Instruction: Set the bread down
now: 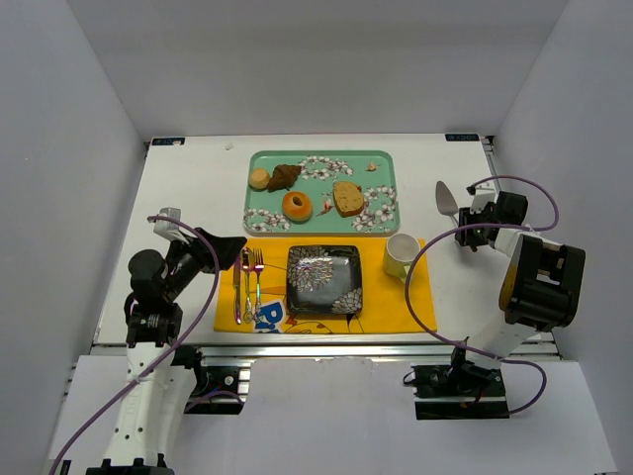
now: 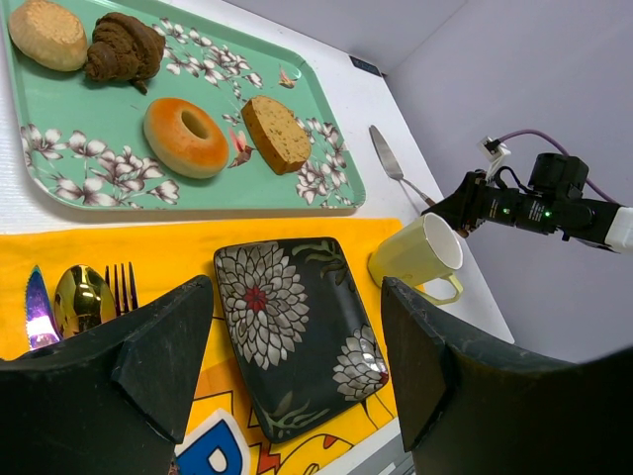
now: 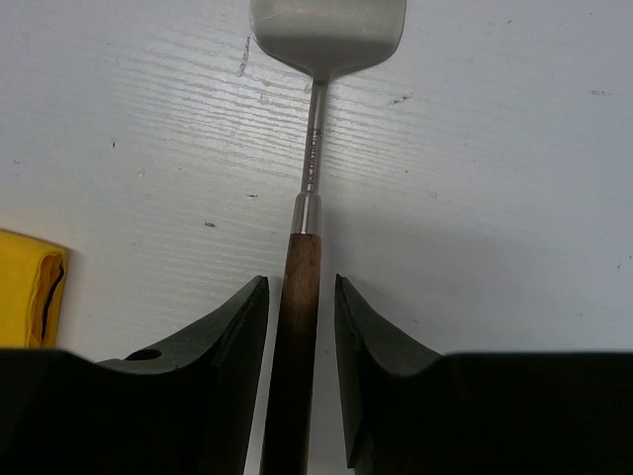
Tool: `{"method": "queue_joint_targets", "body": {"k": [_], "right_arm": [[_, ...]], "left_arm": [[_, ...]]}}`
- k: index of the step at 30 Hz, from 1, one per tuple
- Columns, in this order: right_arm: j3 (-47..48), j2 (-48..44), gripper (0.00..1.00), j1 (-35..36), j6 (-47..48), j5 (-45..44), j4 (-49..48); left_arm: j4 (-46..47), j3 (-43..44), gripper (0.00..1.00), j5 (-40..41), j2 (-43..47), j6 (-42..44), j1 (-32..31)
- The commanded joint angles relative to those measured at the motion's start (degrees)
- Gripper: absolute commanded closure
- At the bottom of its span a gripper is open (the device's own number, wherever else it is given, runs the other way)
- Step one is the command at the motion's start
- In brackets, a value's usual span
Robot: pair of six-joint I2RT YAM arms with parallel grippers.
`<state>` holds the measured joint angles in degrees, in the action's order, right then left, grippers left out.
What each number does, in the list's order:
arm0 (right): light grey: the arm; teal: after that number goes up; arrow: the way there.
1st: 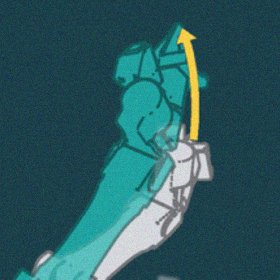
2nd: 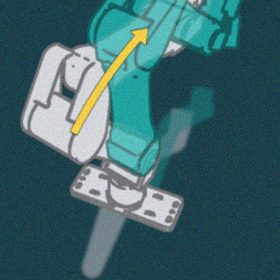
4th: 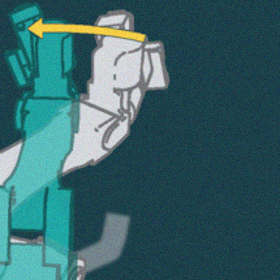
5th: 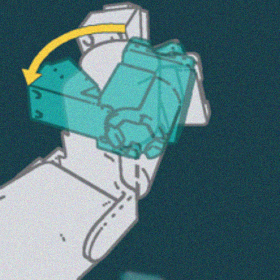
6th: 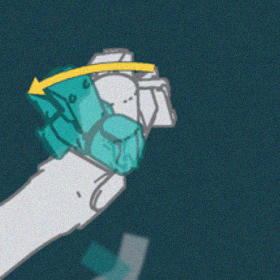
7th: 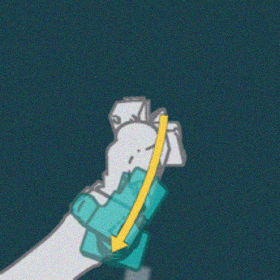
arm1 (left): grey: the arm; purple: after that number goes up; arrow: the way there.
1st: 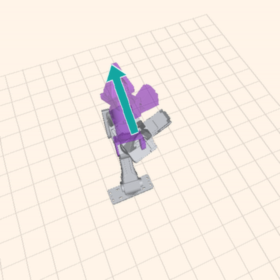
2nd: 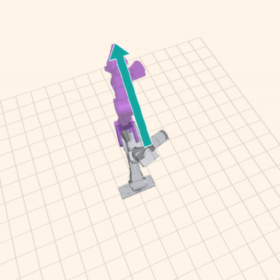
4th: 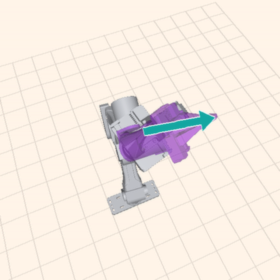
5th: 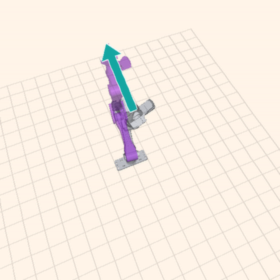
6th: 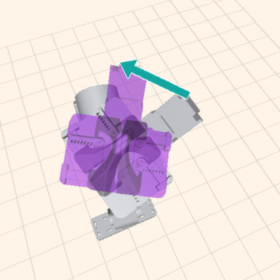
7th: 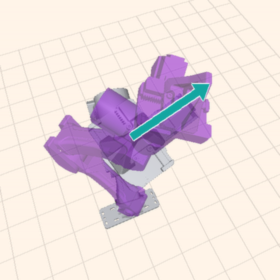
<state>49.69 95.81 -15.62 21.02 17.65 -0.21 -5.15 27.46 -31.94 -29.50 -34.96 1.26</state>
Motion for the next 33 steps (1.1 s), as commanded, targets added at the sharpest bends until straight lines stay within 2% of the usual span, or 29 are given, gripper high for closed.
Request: {"method": "queue_joint_targets", "body": {"k": [1,11,19,24,28,33], "right_arm": [[-0.5,-1.2,0.62,0.3,-0.6,-0.5,-2.1],[-0.5,-1.6,0.67,0.3,-0.4,-0.7,-1.8],[-0.6,-2.0,0.76,0.3,-0.1,-1.0,-2.0],[-0.6,-3.1,0.87,0.3,1.0,-0.9,-1.6],[-0.5,-7.0,1.0,0.3,2.5,0.5,-2.6],[3.8,-13.8,1.0,3.2,6.2,4.1,-1.5]], "left_arm": [[0.4,0.5,0.22,0.3,0.2,-0.1,-0.3],[1.0,0.5,0.22,0.2,0.2,-0.4,-0.3],[0.7,0.4,0.22,0.1,0.5,-0.4,-0.2],[0.6,0.4,0.22,0.1,0.8,-0.4,-0.3],[-0.1,0.7,0.22,0.3,1.1,-0.1,-0.3],[-0.3,0.3,0.22,0.1,1.6,-0.4,-0.3]]}}
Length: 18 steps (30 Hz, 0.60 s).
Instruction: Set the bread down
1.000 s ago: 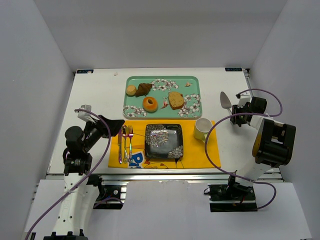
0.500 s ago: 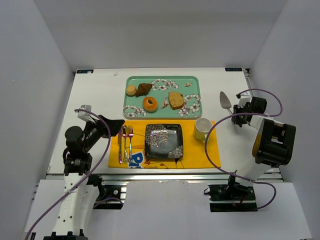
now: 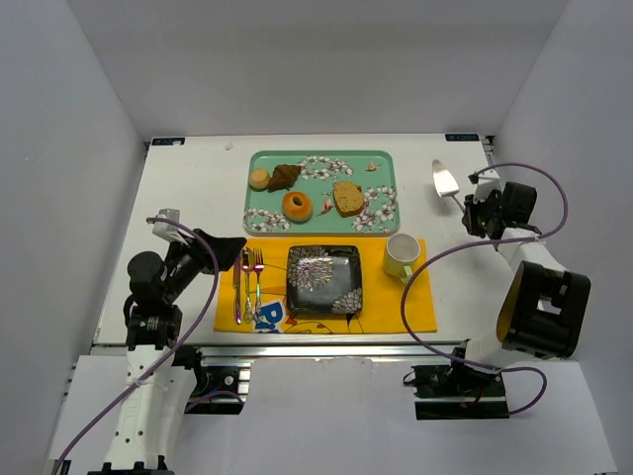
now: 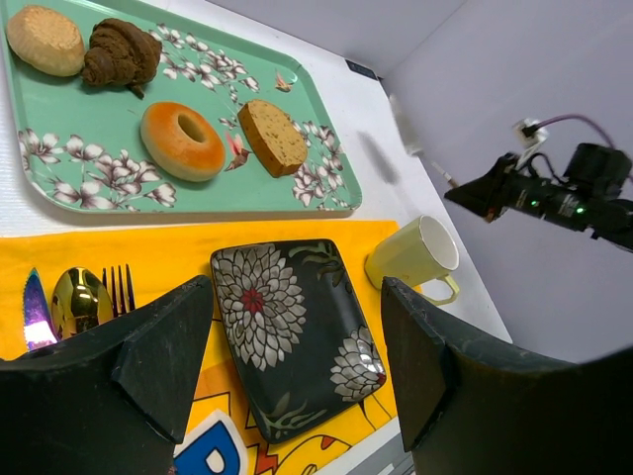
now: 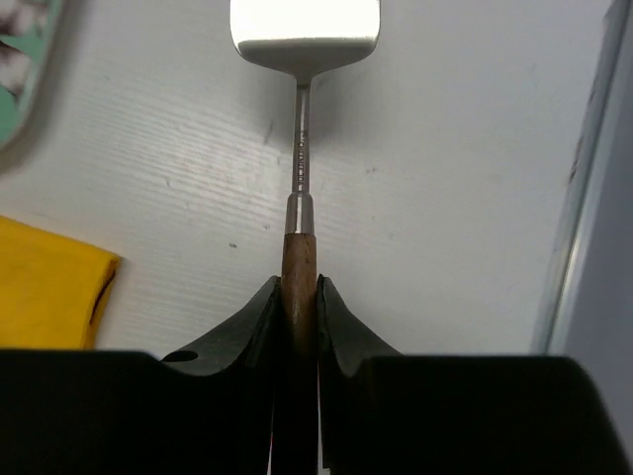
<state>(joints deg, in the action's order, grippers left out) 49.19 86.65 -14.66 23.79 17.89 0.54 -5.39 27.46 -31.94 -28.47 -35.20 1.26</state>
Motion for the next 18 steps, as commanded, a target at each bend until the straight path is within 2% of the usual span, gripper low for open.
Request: {"method": "queue_joint_targets", "body": {"k": [1,7,8,11,14,18], "right_arm": [[5.3,-5.2,1.0,3.1,5.5,4.3,-0.9],[16.3,-4.7,1.0,14.4,15.3,5.7,10.3],[18.2,-3.2,1.0,18.1,17.4,5.3,14.3],[26.4,1.2,1.0,23.5,19.1,4.3,22.3],[34.9,6.8,1.0,28.2,20.6,0.8,28.5],[41.7,12.1,1.0,32.9,21.6,-3.8,35.4]], "left_arm": [[0.1,0.2,0.22,0.0,0.6,-0.2,-0.2],[0.2,0.7,0.22,0.0,0.6,-0.3,-0.3],[-0.3,0.8,0.22,0.0,0.6,-0.2,-0.2],[-1.3,1.4,0.22,0.2,1.0,0.1,-0.2],[-2.3,1.5,0.22,0.7,1.9,0.3,-0.3],[-3.7,1.5,0.22,1.2,3.0,0.5,-0.2]]}}
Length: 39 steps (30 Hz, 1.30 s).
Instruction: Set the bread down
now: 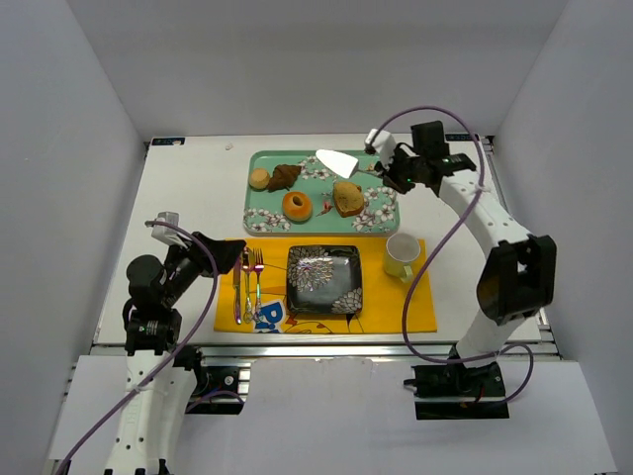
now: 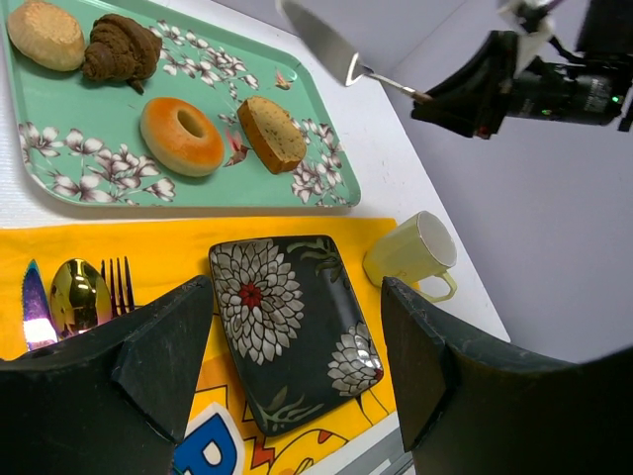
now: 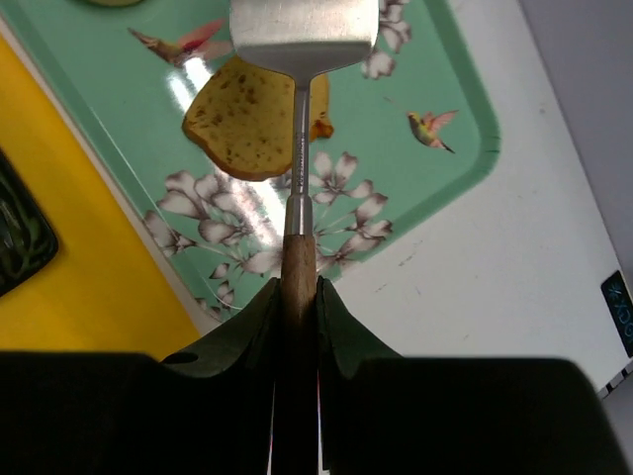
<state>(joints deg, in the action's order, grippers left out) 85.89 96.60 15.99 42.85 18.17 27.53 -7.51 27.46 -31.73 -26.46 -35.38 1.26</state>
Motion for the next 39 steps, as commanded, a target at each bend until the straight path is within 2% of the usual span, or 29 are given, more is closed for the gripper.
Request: {"method": "queue_joint_targets", "body": {"k": [1,10,20,30,39], "right_arm": [[6.0,3.9,1.0,3.2,2.8,-5.1,9.2],[13.3,12.6,1.0,9.4,0.3,-13.1,12.4],[14.2,14.1,1.0,11.3,1.0,-17.8,14.8],[9.8,8.3,1.0,11.3,3.6,-15.3,22.7],[9.8,9.3,1.0,11.4,4.1,-12.1,27.5]], "left_arm": [[-1.8,1.5,0.22,1.1,1.1,0.7,-0.2],[-3.2,1.8,0.22,1.7,1.5,1.4,-0.3],[-3.9,2.2,0.22,2.1,1.5,2.0,-0.3],[-3.6,1.4,0.22,1.6,1.9,2.0,-0.3],[-3.6,1.1,0.22,1.4,2.5,1.9,-0.3]]}}
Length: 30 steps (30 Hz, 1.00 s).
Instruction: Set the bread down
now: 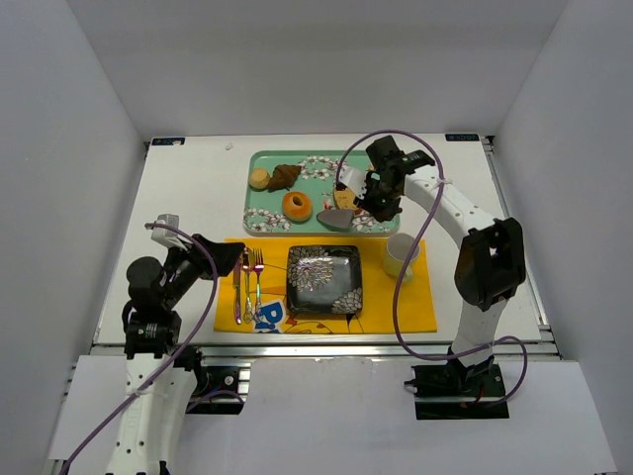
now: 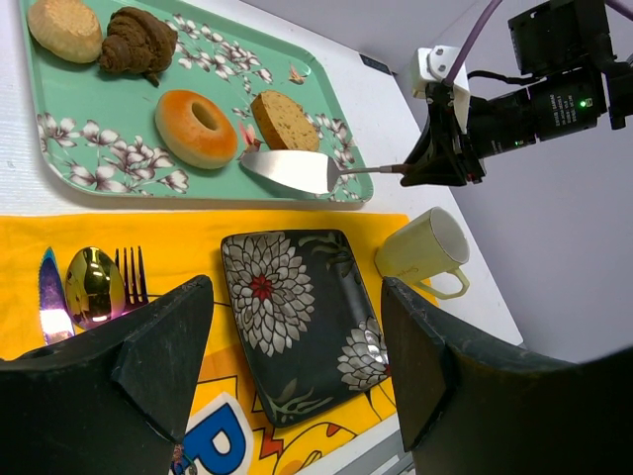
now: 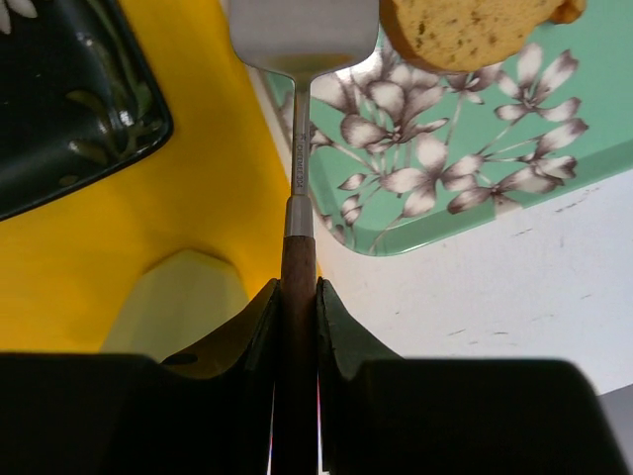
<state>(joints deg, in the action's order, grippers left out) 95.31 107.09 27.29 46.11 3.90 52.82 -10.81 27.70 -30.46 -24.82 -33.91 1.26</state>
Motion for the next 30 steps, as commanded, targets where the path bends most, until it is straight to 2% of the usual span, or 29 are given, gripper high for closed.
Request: {"method": "queue_joint_targets", "body": {"k": [1,30], "right_arm": [[0.5,-0.9,1.0,0.1,0.7,2.3,2.4],[6.6,8.7,1.0,0.3,-12.2,5.5,0.3]], "left_arm": [[-0.5,0.9,0.22,0.1,1.0,0.4,-0.3],[-1.9,1.5,0.22,0.9,1.4,0.4,-0.3]]}}
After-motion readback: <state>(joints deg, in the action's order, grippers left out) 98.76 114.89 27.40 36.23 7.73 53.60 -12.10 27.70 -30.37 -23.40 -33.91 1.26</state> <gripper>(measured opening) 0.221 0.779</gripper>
